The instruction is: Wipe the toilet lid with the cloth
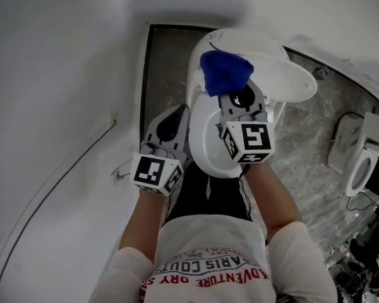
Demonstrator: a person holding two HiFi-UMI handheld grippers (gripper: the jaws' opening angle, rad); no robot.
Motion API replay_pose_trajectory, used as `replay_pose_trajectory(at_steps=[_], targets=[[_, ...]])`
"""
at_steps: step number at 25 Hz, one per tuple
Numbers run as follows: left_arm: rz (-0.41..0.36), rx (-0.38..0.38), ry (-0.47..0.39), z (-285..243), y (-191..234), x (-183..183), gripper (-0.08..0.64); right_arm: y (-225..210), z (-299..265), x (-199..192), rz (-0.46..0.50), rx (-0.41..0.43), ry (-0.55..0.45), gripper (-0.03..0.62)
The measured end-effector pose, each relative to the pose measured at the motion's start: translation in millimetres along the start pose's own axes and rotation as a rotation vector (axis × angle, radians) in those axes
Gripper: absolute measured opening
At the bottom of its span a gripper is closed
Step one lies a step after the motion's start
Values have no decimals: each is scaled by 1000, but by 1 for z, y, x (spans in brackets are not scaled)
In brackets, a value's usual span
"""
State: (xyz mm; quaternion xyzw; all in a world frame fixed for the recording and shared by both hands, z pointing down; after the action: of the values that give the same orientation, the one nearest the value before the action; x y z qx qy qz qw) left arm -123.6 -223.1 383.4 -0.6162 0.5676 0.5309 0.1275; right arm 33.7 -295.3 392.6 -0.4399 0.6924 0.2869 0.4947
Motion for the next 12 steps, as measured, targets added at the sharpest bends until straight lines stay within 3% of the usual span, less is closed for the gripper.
replay_pose_trajectory(at_steps=[7, 12], targets=[[76, 39, 40, -1, 4, -20, 6, -11, 3, -2, 53, -11, -41, 98], [65, 36, 45, -13, -5, -15, 6, -38, 12, 0, 36, -60, -36, 98]])
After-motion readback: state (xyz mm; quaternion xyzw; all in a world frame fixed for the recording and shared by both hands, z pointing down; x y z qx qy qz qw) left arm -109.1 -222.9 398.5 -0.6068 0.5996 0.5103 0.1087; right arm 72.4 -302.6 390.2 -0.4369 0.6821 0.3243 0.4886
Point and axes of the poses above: the fingertips, and each gripper's own axes: z backward along the fingers, y to its left, x out of its top, the point moved 7 cm from there along z, backward along the fingers, and after that the axes turned 10 degrees about z, right-handed, at the moved point
